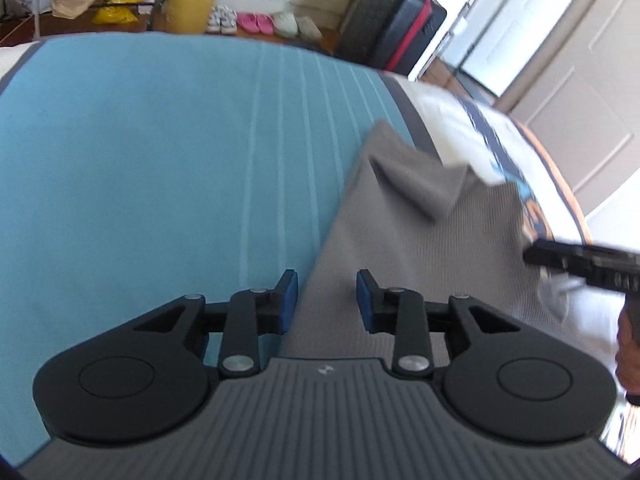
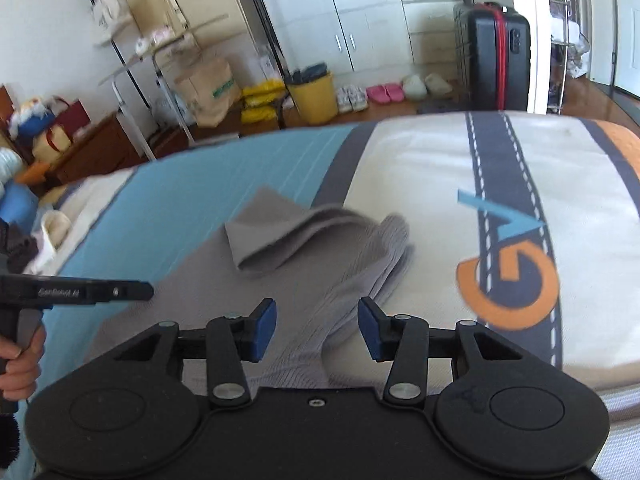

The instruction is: Fold clothes

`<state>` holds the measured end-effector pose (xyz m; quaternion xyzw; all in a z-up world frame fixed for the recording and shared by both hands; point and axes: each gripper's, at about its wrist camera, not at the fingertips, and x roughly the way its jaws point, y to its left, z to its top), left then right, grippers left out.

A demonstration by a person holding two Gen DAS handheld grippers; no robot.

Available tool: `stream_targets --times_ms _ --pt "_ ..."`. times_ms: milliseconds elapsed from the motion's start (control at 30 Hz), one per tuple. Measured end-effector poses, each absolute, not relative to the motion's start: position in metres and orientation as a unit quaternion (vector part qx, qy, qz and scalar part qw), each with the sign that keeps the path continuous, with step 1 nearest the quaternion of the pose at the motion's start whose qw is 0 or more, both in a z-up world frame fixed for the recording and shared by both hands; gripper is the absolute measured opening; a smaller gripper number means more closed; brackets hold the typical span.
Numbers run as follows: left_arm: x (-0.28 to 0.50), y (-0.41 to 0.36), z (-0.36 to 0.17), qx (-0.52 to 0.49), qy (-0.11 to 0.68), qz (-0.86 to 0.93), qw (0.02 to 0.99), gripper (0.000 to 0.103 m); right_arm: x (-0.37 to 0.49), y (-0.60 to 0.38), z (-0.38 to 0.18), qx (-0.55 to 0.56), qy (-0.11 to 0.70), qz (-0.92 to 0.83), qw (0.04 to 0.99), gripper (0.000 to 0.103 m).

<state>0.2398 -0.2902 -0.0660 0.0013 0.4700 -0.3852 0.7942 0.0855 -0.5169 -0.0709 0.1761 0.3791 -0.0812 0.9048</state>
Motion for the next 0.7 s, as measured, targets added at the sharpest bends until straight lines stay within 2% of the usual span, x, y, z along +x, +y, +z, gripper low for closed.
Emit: stream_targets --times_ms 267,500,700 --pt "0.222 -0.276 -0.064 0.0 0.455 -0.399 0.796 0.039 0.106 -0.46 -0.05 0.097 0.389 -0.021 0.916 0.051" --pt "0.205 -0.257 -0.067 0.024 0.463 -0.381 0.8 0.041 0.175 -0.426 -0.094 0.04 0.47 -0.041 0.881 0.053" --pt "0.185 -0.207 -0.067 0.001 0.486 -0.344 0.803 0.044 0.197 -0.444 -0.082 0.06 0.406 -0.103 0.906 0.055"
